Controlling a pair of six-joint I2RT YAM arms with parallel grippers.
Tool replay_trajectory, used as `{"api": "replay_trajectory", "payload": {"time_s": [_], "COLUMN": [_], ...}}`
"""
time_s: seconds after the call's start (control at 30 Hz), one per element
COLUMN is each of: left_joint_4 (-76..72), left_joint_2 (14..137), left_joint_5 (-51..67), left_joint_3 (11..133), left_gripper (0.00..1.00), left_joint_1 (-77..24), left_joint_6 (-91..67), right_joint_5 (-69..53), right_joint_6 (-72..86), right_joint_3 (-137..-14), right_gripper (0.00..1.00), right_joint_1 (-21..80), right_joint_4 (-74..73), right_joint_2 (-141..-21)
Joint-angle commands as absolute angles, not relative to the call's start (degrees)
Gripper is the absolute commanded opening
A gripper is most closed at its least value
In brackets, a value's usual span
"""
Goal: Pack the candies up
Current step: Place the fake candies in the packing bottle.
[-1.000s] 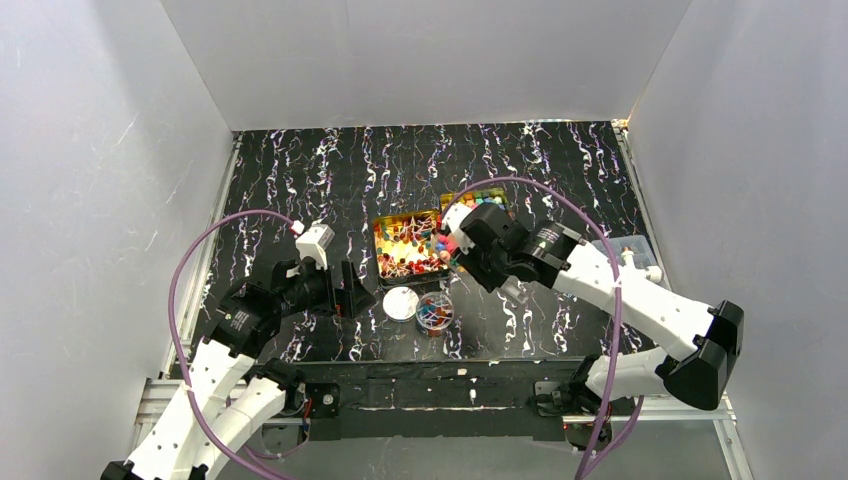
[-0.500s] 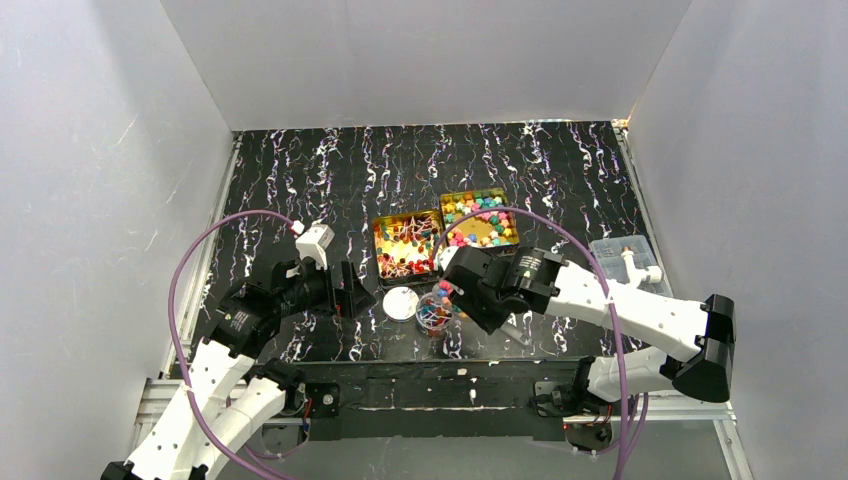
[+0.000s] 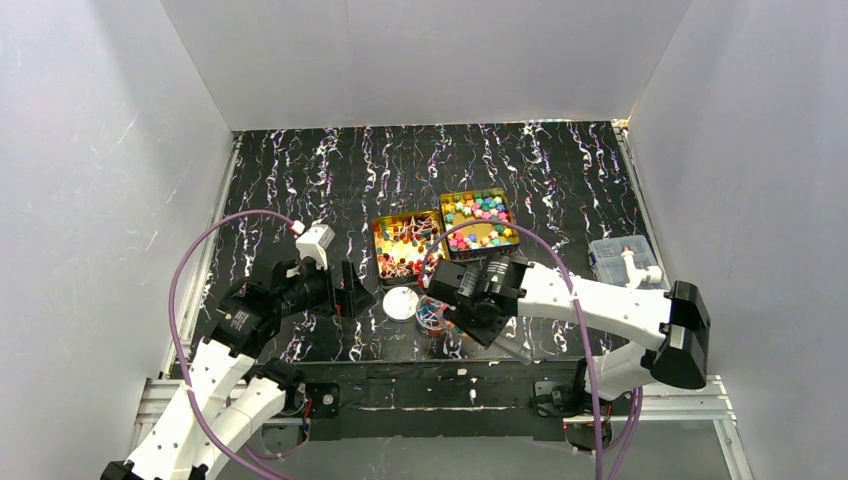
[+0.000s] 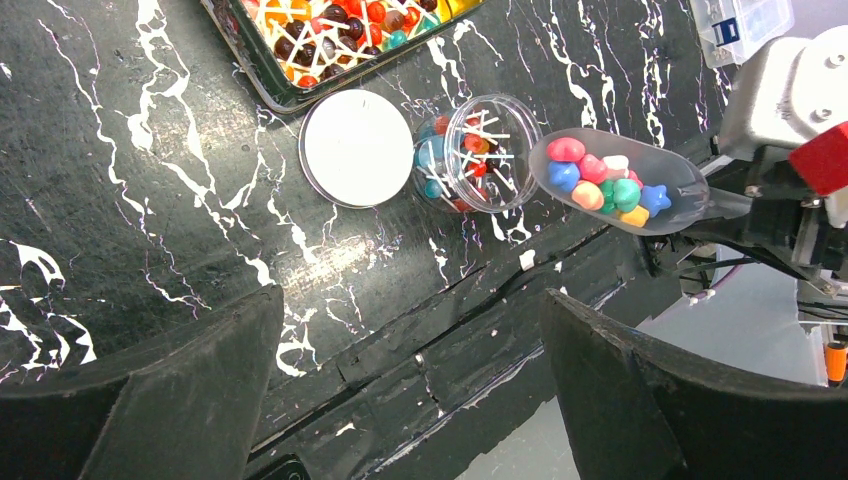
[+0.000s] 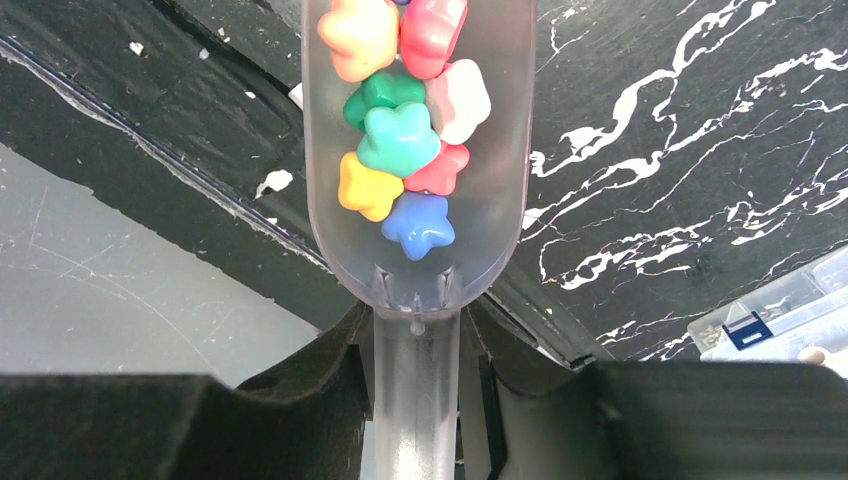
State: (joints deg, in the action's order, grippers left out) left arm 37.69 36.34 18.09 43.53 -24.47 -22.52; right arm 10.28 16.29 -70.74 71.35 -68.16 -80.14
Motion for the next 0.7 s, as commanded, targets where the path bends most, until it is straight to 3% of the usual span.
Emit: {"api": "replay_trajectory", "payload": {"time_s": [0.0,0.67], "left_joint_4": [37.5,37.5], "left_joint_2": [36.4,36.0], "left_joint_5": [18.9,18.7], "left_joint_3": [42.8,42.8], "left_gripper": [0.98,0.98], "left_joint_1": [-24.3,-24.3], "left_joint_6": [-22.0,-22.0], "right_joint_5": [9.4,10.3], "right_joint_6": [16.1,14.3], "right_joint_3": [-75.3,-85.7], "right_gripper": [0.01,0.01], "right_joint_1": [71.7,71.7], "right_joint_4": [-71.3,-79.8], "right_joint_2": [-82.2,-91.9]}}
